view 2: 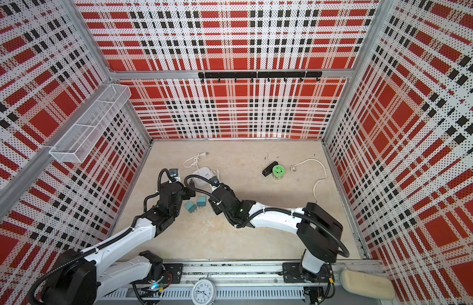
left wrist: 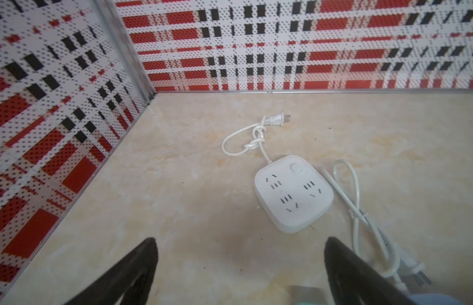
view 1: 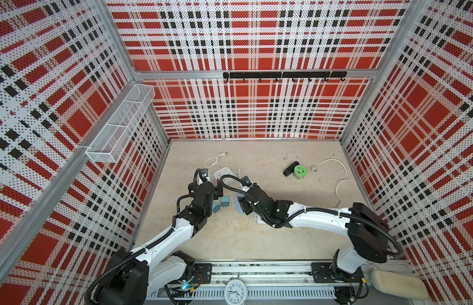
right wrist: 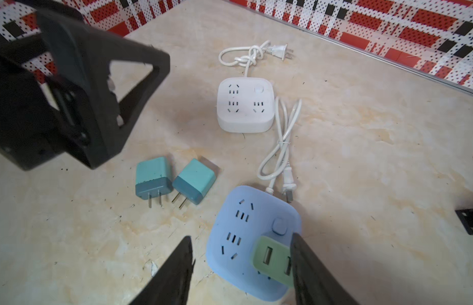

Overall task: Insert the plug
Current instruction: 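Lower the right gripper over a teal adapter while the left arm withdraws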

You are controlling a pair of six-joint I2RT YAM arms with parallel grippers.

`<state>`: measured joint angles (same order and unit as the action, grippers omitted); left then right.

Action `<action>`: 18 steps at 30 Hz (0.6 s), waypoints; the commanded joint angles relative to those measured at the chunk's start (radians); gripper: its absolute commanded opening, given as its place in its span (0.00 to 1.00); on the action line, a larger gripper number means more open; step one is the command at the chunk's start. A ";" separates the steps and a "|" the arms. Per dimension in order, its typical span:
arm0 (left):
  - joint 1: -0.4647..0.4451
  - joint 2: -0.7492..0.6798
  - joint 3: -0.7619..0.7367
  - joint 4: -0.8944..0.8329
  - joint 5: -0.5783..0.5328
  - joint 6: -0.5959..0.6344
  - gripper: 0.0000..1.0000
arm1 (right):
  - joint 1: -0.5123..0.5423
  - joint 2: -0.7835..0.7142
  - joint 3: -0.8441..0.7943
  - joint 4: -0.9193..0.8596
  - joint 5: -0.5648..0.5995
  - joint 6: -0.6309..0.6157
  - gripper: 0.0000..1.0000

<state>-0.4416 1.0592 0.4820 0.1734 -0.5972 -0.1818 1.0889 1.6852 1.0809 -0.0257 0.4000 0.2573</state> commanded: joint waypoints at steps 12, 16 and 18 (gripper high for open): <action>0.168 -0.216 -0.117 -0.070 -0.060 -0.193 0.99 | 0.008 0.300 0.302 -0.059 -0.037 0.142 0.54; 0.181 -0.249 -0.138 -0.063 -0.051 -0.202 0.99 | 0.008 0.392 0.408 -0.110 -0.032 0.150 0.54; 0.182 -0.244 -0.137 -0.062 -0.050 -0.203 0.99 | 0.008 0.432 0.459 -0.147 -0.023 0.157 0.54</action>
<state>-0.2676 0.8227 0.3534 0.1036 -0.6537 -0.3370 1.0927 2.0724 1.4746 -0.1261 0.3614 0.3851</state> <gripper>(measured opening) 0.992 0.538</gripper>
